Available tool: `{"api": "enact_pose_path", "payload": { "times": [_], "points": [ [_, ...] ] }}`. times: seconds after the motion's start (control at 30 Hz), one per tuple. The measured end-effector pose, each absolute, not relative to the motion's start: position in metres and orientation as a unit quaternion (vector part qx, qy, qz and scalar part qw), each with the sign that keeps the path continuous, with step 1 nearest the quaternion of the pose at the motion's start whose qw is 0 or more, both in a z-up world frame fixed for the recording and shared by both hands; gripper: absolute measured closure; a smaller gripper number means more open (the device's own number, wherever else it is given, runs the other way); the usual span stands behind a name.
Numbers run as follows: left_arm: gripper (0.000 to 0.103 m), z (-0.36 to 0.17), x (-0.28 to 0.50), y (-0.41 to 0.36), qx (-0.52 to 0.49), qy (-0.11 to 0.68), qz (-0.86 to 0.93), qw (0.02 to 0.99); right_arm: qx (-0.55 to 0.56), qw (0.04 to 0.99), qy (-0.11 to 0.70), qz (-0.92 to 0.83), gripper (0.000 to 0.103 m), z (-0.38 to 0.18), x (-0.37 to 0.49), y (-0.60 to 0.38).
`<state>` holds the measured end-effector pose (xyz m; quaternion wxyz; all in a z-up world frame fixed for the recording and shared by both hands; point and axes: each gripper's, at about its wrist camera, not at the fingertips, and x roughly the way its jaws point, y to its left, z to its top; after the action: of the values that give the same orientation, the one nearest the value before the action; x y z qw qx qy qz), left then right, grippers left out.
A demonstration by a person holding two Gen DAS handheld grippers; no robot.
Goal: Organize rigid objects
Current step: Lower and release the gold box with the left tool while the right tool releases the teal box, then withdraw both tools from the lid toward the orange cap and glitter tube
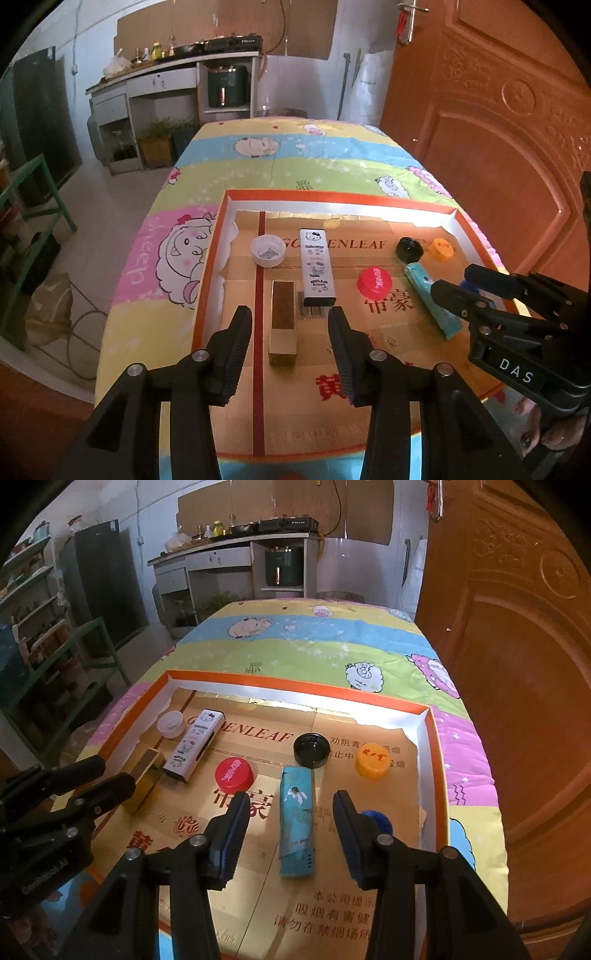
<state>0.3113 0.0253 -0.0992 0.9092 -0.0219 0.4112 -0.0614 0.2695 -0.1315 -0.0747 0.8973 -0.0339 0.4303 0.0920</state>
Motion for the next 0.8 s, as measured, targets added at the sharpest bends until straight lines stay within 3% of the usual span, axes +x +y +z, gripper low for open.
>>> {"api": "enact_pose_path", "payload": {
  "times": [0.8],
  "points": [
    [0.059, -0.050, 0.227, 0.027, -0.021, 0.368, -0.056, 0.928, -0.034, 0.914, 0.392, 0.094, 0.057, -0.025, 0.196, -0.131]
  ]
}}
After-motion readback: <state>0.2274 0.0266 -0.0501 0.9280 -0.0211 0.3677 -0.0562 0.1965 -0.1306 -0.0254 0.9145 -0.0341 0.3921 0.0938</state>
